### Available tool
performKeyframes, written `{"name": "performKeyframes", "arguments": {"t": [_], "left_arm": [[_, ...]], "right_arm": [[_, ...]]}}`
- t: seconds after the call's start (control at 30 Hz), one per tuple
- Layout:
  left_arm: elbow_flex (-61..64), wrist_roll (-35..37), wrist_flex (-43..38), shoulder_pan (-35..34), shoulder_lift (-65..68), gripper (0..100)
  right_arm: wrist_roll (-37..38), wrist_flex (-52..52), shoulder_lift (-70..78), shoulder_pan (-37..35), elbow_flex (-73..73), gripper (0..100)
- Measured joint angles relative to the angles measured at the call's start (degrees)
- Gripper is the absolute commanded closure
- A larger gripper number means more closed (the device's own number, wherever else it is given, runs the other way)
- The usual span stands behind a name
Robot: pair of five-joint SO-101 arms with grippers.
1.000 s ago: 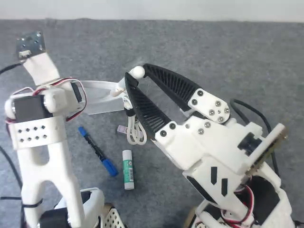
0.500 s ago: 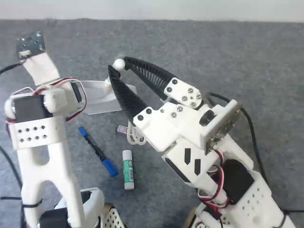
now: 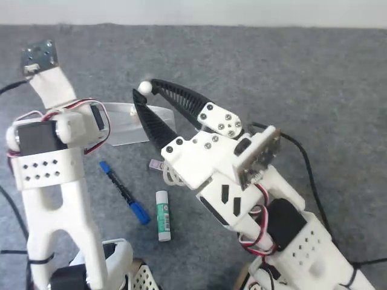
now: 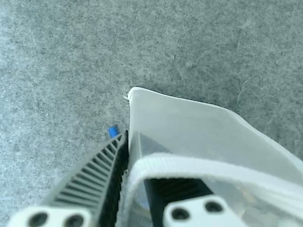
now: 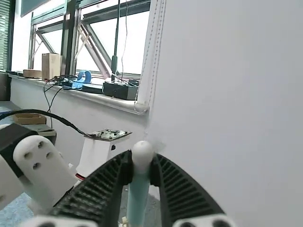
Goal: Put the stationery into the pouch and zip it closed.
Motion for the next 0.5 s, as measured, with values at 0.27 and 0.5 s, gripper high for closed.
{"name": "performKeyframes", "arguments": {"t": [0.27, 0.5], "left_arm": [[0.0, 0.0, -0.5, 0.1, 0.0, 99], [0.0, 0.0, -0.5, 0.1, 0.0, 99]], "right_arm": [[0.1, -2.3, 0.0, 0.6, 2.7, 99.2], [1.5, -2.5, 0.0, 0.6, 6.6, 99.2]]}}
